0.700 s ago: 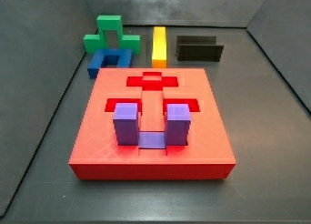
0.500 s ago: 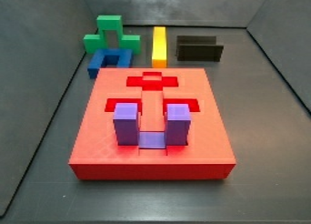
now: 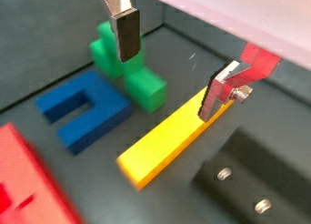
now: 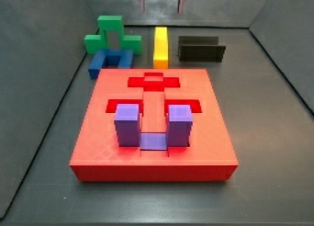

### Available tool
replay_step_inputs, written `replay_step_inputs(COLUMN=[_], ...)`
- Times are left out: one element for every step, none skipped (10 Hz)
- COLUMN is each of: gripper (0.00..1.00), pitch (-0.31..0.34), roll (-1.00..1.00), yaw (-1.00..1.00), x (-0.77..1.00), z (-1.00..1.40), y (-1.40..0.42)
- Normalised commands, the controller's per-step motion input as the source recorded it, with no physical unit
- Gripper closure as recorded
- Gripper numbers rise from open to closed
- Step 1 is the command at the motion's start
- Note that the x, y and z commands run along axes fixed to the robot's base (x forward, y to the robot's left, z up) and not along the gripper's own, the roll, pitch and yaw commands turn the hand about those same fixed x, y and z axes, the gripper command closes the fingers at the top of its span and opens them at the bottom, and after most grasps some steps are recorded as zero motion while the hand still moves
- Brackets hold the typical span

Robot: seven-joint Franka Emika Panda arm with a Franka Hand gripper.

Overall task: Pick up the blue object. Move up. Place the blue object on the fixture. Regrasp the blue object. Move to above the board. Insert the blue object.
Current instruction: Pick up the blue object.

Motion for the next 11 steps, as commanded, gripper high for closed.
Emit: replay_step_inputs(gripper=[0.0,0.0,0.0,0.0,0.0,0.0,0.0,0.0,0.0,0.0,0.0], pitch=[-0.103,-0.111,-0.134,-0.144,-0.119,-0.09,-0.103,-0.073,-0.077,-0.089,-0.074], roll=[0.11,0.14,0.13,0.11,0.06,0.07,0.04,0.08,0.02,0.0,0.02], yaw=[0.04,0.03,0.07,0.07,0.0,0.0,0.0,0.0,0.0,0.0,0.0], x=[-0.23,-0.29,-0.35,-0.27,-0.14,-0.25,-0.32,-0.35,-0.48,-0.42,-0.26], z=[-0.62,-0.69,-0.57,-0.46,-0.4,-0.41,-0.45,-0.43,-0.41,-0.41,-0.38], y=[-1.0,-1.0,-1.0,-0.84,-0.33,0.0,0.05,0.03,0.02,0.0,0.0])
